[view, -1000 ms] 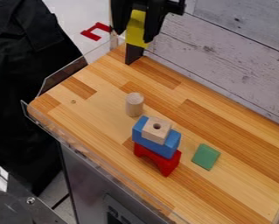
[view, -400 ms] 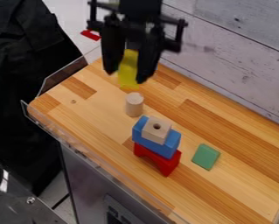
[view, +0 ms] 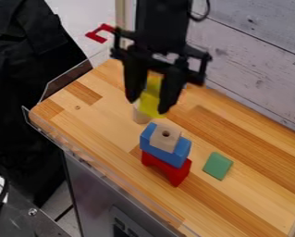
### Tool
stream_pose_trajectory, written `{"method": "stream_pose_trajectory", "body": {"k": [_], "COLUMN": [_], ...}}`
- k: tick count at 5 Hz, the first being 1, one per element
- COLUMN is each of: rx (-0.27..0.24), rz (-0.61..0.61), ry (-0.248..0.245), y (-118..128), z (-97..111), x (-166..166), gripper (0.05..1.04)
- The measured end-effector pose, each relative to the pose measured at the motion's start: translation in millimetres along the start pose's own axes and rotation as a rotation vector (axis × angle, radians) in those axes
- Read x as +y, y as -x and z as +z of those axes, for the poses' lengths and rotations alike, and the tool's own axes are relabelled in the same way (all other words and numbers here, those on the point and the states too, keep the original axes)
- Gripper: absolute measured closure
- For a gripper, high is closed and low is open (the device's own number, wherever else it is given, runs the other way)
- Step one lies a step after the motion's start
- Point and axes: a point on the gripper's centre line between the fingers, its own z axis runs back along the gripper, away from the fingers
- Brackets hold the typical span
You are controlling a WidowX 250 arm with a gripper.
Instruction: Put the yellow block on top of the cube with a hole
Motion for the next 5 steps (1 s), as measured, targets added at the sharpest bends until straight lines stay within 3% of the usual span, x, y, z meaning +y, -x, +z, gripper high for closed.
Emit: {"method": "stream_pose_trajectory", "body": {"k": [2,5], "rx": [0.021,0.051], "rz": [-0.037,-0.032], "ry": [0.023,0.021], "y": [-13,-14], "z": [-21,-26], "x": [-11,-12], "gripper": [0.567,0.522]}}
